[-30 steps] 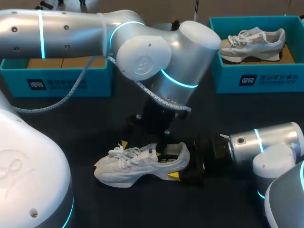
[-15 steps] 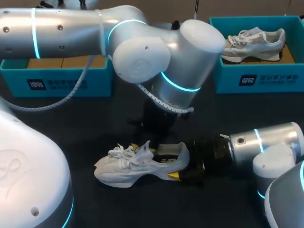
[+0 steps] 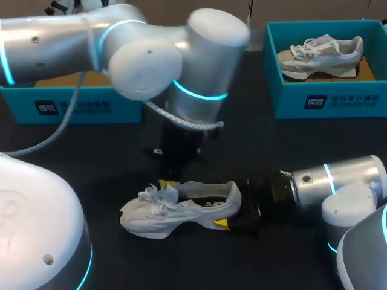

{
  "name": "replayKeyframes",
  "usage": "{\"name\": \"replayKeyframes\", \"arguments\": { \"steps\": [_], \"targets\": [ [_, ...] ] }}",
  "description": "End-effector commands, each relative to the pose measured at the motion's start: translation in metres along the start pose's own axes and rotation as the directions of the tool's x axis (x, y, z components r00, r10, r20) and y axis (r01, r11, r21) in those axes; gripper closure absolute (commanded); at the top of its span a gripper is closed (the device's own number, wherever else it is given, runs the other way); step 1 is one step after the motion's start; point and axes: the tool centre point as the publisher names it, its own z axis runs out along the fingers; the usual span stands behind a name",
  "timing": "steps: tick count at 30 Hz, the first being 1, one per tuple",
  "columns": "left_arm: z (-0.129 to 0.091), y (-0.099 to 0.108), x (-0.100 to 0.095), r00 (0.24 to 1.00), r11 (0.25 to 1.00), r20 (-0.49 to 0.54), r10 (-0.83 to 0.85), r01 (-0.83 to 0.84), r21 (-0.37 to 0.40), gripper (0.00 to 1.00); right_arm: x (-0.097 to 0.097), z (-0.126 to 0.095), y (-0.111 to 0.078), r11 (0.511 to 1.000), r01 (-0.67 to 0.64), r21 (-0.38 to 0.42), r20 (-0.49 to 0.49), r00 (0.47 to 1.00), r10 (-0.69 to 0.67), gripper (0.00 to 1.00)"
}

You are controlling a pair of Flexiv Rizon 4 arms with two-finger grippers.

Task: Take the shoe out of the shoebox, open the shoe tongue, remove and reinsert the insole, then place the shoe into the shoebox

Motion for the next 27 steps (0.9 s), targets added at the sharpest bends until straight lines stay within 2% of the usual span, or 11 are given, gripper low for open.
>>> {"name": "replayKeyframes", "arguments": {
  "steps": [1,6,8,21,26,27],
  "targets": [
    [0.011,-0.007,-0.037,0.948,0.999,-0.316,-0.042,0.029,-0.045,1.00,0.001,0.002,0.001,1.000,0.000,0.006,0.001,1.000,0.000,1.00],
    [0.020,-0.006,-0.052,0.916,0.996,-0.395,-0.073,0.049,-0.072,1.00,0.001,0.002,0.001,1.000,0.000,0.006,0.001,1.000,0.000,1.00],
    [0.024,-0.004,-0.056,0.909,0.997,-0.409,-0.077,0.057,-0.060,1.00,0.001,0.002,0.001,1.000,0.000,0.006,0.001,1.000,0.000,1.00],
    [0.062,0.001,-0.070,0.909,0.993,-0.401,-0.112,0.090,-0.074,1.00,0.001,0.002,0.001,1.000,0.000,0.006,0.001,1.000,0.000,1.00],
    [0.074,0.000,-0.075,0.915,0.993,-0.385,-0.118,0.099,-0.070,0.85,0.001,0.002,0.001,1.000,0.000,0.006,0.001,1.000,0.000,1.00],
    [0.076,0.000,-0.077,0.917,0.993,-0.380,-0.120,0.102,-0.066,0.79,0.001,0.002,0.001,1.000,0.000,0.006,0.001,1.000,0.000,1.00]
  ]
}}
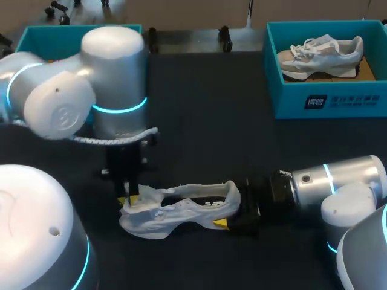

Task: Take the shoe out of the shoebox, open the shoe tongue, remove and reinsert the insole, then place the shoe into the shoebox

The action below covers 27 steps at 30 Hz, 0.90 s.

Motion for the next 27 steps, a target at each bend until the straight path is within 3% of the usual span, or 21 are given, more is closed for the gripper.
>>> {"name": "replayKeyframes", "arguments": {
  "steps": [1,5,7,9,15,27],
  "targets": [
    [0.009,-0.001,-0.011,0.985,1.000,-0.171,-0.002,0.004,0.007,0.77,0.000,0.001,0.000,1.000,-0.001,0.007,0.001,1.000,0.001,1.00],
    [0.016,-0.005,-0.019,0.987,1.000,-0.158,-0.015,0.017,0.008,0.55,0.000,0.001,0.000,1.000,-0.001,0.007,0.001,1.000,0.001,1.00],
    [0.017,-0.006,-0.023,0.988,1.000,-0.153,-0.015,0.017,0.008,0.19,0.000,0.001,0.000,1.000,-0.001,0.007,0.001,1.000,0.001,1.00],
    [0.018,-0.005,-0.025,0.990,1.000,-0.143,-0.009,0.011,0.015,0.00,0.000,0.001,0.000,1.000,-0.001,0.007,0.001,1.000,0.001,1.00],
    [0.012,-0.003,-0.031,0.991,0.999,-0.136,0.018,-0.012,0.046,0.00,0.000,0.001,0.000,1.000,-0.001,0.007,0.001,1.000,0.001,1.00],
    [-0.051,0.001,-0.019,0.969,0.981,-0.205,0.140,-0.108,0.159,0.00,0.000,0.001,0.000,1.000,-0.001,0.007,0.001,1.000,0.001,1.00]
  ]
}}
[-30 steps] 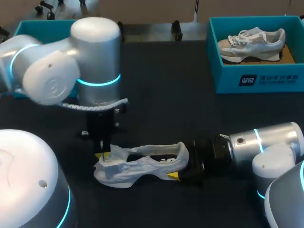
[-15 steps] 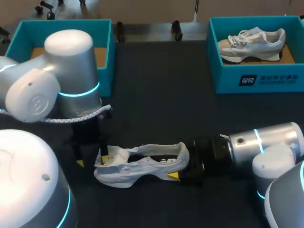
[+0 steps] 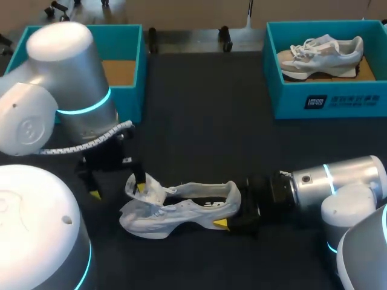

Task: Take the shoe out of the shoebox, open the shoe tongue, remove and reinsert the insole, then place the shoe into the shoebox

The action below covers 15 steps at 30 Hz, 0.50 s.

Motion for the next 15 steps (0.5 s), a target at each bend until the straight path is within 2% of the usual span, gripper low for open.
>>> {"name": "replayKeyframes", "arguments": {
  "steps": [1,9,15],
  "targets": [
    [-0.026,0.010,0.000,0.999,0.998,-0.037,0.031,-0.029,0.054,0.00,0.000,0.002,0.001,1.000,0.000,0.006,0.000,1.000,0.000,1.00],
    [-0.057,0.007,0.025,0.988,0.984,-0.046,0.147,-0.141,0.108,0.00,0.000,0.002,0.001,1.000,0.000,0.006,0.000,1.000,0.000,1.00],
    [-0.079,0.010,0.042,0.952,0.951,-0.058,0.301,-0.295,0.097,0.00,0.000,0.002,0.001,1.000,0.000,0.006,0.000,1.000,0.000,1.00]
  ]
}}
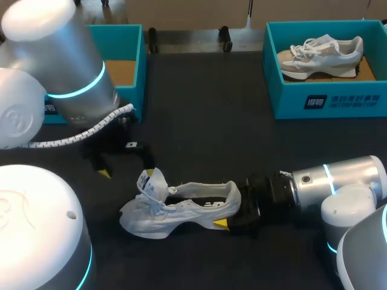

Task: Take the shoe out of the shoebox, open the shoe tongue, remove and reinsert the insole, then place the shoe into the shoebox

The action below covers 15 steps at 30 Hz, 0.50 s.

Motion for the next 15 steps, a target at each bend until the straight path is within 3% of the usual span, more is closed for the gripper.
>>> {"name": "replayKeyframes", "arguments": {
  "steps": [1,3,10,15],
  "targets": [
    [-0.019,-0.004,0.009,0.997,0.997,0.000,0.079,-0.079,-0.005,0.16,0.000,0.002,0.001,1.000,0.000,0.006,0.000,1.000,0.000,1.00],
    [-0.024,-0.005,0.015,0.992,0.992,0.009,0.122,-0.122,0.020,0.98,0.000,0.002,0.001,1.000,0.000,0.006,0.000,1.000,0.000,1.00],
    [-0.035,-0.002,0.034,0.914,0.915,0.046,0.404,-0.404,0.002,1.00,0.000,0.002,0.001,1.000,0.000,0.006,0.000,1.000,0.000,1.00],
    [-0.038,0.001,0.046,0.779,0.780,0.036,0.626,-0.625,-0.040,1.00,0.000,0.002,0.001,1.000,0.000,0.006,0.000,1.000,0.000,1.00]
  ]
}}
